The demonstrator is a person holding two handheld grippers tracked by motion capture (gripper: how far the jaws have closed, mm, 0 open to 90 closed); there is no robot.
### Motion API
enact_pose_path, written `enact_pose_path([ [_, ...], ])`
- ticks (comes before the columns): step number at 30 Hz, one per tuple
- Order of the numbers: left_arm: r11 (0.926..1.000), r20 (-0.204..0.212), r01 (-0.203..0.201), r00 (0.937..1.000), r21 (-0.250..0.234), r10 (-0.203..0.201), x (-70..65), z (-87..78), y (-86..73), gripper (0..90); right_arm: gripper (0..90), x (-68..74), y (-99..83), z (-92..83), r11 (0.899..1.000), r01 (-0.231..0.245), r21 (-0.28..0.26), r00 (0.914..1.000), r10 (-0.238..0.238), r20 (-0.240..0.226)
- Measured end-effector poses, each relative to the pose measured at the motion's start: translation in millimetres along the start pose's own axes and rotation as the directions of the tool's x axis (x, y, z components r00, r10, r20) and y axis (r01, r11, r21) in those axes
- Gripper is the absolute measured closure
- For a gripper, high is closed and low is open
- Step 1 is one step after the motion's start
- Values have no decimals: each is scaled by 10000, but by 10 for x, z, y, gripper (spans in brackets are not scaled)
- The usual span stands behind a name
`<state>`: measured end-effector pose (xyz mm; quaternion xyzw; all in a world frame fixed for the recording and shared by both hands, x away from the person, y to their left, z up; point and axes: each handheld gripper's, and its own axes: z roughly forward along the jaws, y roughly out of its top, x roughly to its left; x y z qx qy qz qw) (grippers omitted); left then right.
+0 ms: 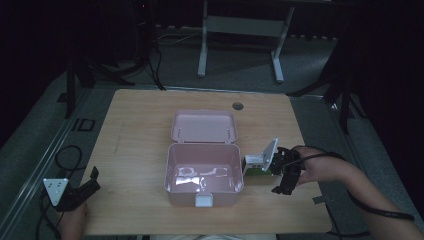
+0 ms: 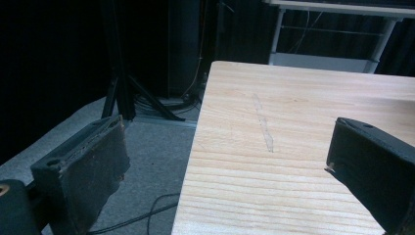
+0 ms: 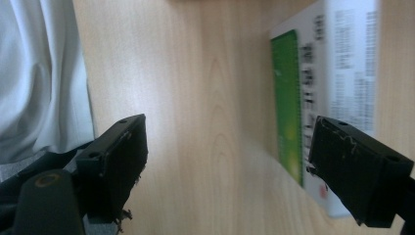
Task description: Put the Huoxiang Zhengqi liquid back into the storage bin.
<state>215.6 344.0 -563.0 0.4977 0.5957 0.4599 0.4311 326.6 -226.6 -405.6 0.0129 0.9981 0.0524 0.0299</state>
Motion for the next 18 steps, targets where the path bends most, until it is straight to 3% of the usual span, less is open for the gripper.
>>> enact_pose_path([
  [7, 10000, 21, -10, 10000, 21, 10, 0, 3, 0, 21, 168, -196, -19, -131, 9997, -71, 222, 9993, 63, 362],
  [9, 10000, 23, -23, 10000, 20, 23, -1, 3, 0, 21, 195, -313, -23, -149, 9992, -149, 379, 9984, 127, 553],
  [18, 10000, 46, -28, 10000, 27, 28, -4, 5, 0, 21, 279, -566, -14, -57, 9977, -96, 674, 9991, 68, 422],
])
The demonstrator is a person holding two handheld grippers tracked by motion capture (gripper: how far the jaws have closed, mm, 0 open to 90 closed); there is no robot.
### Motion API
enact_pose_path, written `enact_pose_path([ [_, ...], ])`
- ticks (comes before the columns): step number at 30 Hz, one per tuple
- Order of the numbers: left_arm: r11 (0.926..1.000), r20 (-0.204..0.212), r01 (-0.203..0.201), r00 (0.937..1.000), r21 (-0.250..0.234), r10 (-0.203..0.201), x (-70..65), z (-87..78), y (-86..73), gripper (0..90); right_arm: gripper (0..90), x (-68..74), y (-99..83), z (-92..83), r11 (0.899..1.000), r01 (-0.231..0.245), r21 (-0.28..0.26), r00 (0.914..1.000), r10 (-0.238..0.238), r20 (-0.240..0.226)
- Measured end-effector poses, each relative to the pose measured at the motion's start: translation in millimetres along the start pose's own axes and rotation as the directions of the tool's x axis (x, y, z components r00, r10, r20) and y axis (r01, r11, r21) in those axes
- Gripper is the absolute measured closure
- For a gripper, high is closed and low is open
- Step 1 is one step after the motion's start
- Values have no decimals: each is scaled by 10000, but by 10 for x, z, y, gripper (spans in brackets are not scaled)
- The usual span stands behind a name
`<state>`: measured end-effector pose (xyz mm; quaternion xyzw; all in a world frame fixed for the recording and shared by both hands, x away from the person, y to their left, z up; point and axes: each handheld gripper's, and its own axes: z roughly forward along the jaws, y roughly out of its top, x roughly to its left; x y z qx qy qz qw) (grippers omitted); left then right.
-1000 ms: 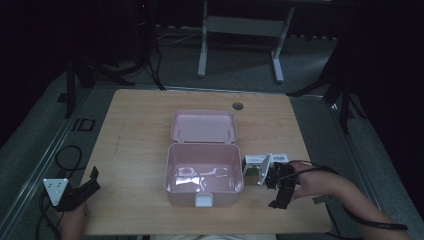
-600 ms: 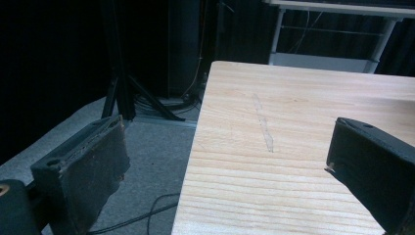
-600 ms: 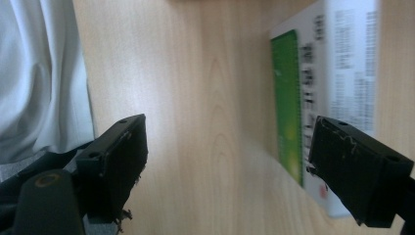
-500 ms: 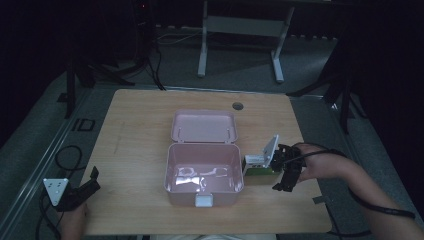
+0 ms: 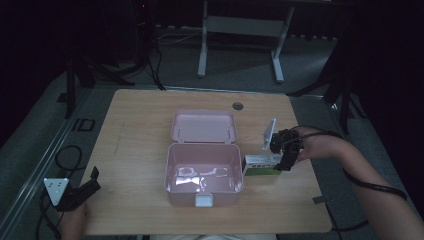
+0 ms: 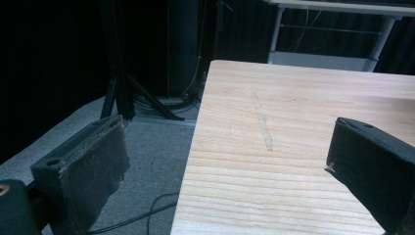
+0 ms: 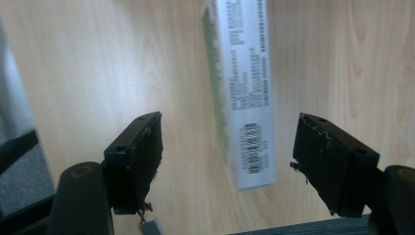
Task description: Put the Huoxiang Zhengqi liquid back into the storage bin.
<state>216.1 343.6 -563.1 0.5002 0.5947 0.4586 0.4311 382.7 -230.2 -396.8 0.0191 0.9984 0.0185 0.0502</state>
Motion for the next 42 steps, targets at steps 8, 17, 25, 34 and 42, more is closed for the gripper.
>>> enact_pose_path([
  [8, 10000, 19, -46, 10000, 61, 46, 0, 2, 1, 21, 351, -170, 65, 174, 9991, -94, 407, 9998, 102, -198],
  [17, 9999, 38, -65, 10000, 78, 64, 0, 3, 1, 21, 395, -231, 159, 401, 9967, 138, 797, 9995, -114, -301],
  [25, 9999, 32, -55, 10000, 95, 55, -1, 7, 2, 21, 445, -279, 195, 585, 9953, 137, 955, 9977, -72, -674],
  [34, 9999, 32, -48, 10000, 110, 48, 0, 8, 3, 21, 539, -272, 212, 659, 9956, 162, 920, 9949, -69, -1011],
  [42, 9999, 10, -23, 10000, 127, 23, 1, 10, 3, 21, 613, -259, 222, 674, 9955, 193, 928, 9945, -95, -1045],
])
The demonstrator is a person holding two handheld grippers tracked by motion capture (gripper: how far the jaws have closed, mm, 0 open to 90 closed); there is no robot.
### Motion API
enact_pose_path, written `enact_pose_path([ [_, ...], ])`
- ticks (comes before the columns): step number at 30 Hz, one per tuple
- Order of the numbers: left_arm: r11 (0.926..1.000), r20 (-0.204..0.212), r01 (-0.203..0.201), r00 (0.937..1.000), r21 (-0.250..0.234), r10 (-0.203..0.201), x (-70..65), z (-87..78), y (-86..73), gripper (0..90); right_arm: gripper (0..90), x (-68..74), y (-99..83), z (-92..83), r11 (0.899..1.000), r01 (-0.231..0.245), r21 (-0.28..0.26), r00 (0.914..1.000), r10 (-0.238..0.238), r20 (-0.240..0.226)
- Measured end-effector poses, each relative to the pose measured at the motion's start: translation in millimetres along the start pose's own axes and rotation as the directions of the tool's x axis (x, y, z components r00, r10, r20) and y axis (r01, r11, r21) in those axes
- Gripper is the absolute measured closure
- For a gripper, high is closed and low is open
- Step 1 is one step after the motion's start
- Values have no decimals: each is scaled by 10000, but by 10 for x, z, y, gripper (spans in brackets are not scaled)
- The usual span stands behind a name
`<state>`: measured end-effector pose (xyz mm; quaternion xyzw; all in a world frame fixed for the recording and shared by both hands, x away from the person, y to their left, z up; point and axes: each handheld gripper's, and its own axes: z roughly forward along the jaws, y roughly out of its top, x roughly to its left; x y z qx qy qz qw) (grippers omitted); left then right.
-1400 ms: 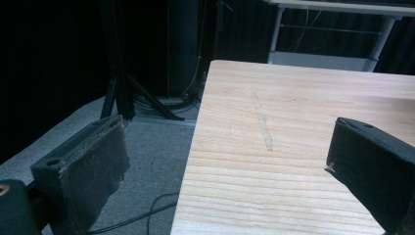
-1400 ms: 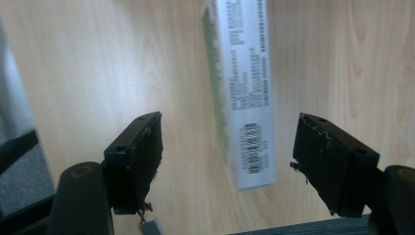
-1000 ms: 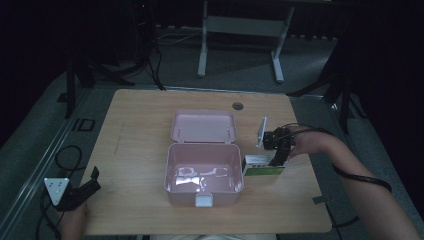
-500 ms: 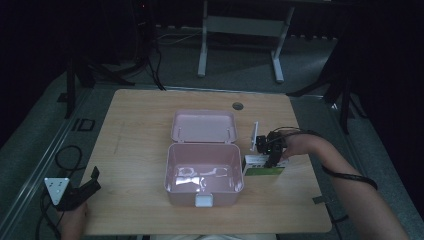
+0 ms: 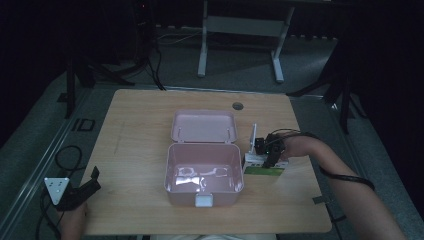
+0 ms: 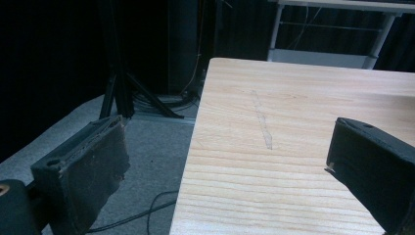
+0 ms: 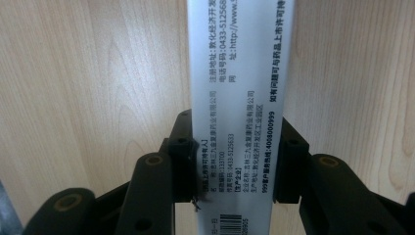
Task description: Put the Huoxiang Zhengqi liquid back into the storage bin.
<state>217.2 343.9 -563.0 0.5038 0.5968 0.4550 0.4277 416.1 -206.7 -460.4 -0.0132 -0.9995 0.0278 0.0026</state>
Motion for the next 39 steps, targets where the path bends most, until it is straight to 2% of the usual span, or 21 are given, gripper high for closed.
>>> enact_pose_path([
  [7, 10000, -7, 20, 10000, -9, -20, 0, -1, 0, 21, 616, 16, -5, -30, 9998, -84, 202, 9999, 83, 58],
  [10, 10000, -7, 14, 10000, -7, -14, 2, -2, 0, 21, 616, 26, -36, -64, 9993, -106, 358, 9999, 111, -127],
  [12, 10000, -7, 16, 10000, -10, -16, 2, -2, 0, 21, 616, 49, -59, -83, 9994, -10, 355, 9998, 17, -188],
  [21, 10000, -11, 6, 10000, -10, -6, 1, -2, 1, 21, 616, 145, -149, -180, 9994, -252, 253, 9993, 259, -279],
  [23, 10000, -22, 16, 10000, -13, -16, 0, -2, 1, 21, 616, 234, -189, -237, 9990, -277, 348, 9988, 291, -391],
  [27, 10000, -26, 12, 10000, -13, -12, 0, -2, 1, 21, 616, 324, -238, -320, 9990, -365, 271, 9975, 381, -599],
  [37, 10000, -27, 13, 10000, -17, -13, 0, -4, 0, 21, 617, 535, -356, -445, 9988, -350, 334, 9981, 367, -495],
  [39, 10000, -29, 14, 10000, -8, -14, 0, -3, 1, 21, 617, 620, -390, -504, 9986, -436, 285, 9978, 450, -488],
])
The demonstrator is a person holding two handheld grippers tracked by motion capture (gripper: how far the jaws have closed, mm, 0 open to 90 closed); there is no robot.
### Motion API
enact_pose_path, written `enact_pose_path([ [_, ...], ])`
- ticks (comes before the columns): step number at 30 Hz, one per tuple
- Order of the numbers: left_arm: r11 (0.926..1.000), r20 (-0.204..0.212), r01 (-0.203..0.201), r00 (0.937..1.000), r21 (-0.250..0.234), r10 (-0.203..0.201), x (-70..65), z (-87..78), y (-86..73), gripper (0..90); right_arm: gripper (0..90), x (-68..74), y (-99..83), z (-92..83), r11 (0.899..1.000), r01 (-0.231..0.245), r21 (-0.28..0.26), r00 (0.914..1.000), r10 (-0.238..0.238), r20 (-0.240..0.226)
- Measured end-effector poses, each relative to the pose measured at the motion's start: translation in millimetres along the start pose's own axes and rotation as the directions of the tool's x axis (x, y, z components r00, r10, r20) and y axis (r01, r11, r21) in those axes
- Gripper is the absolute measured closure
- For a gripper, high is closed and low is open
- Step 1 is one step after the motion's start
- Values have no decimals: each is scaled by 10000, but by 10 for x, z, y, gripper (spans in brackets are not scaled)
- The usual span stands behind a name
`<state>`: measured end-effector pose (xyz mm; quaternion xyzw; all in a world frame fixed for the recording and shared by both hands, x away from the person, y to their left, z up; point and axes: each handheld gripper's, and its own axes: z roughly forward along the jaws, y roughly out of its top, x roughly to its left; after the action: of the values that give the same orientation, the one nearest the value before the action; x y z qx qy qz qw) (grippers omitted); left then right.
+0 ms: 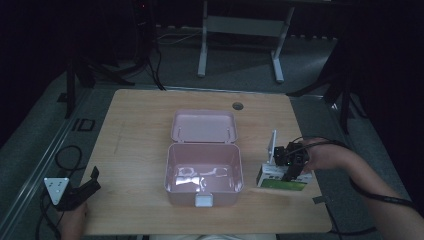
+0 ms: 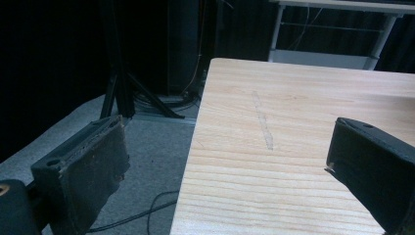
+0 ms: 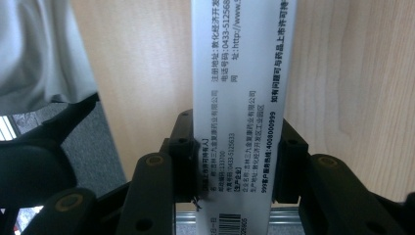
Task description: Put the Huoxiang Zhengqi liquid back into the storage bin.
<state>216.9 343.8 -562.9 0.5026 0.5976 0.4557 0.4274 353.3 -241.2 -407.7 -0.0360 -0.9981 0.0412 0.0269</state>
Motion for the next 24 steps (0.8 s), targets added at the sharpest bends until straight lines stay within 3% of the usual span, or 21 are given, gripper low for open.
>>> enact_pose_path([
  [4, 10000, 1, 5, 10000, 3, -5, 0, 1, 0, 21, 616, 104, -34, -64, 10000, -58, 19, 9997, 59, -223],
  [10, 10000, -6, 19, 10000, 18, -19, 0, 2, 0, 21, 617, 229, -19, -200, 9999, 131, -18, 9997, -131, -181],
  [24, 10000, 5, 38, 10000, 40, -38, 3, 0, 0, 21, 617, 360, 131, -816, 9995, 315, 31, 9994, -315, 126],
])
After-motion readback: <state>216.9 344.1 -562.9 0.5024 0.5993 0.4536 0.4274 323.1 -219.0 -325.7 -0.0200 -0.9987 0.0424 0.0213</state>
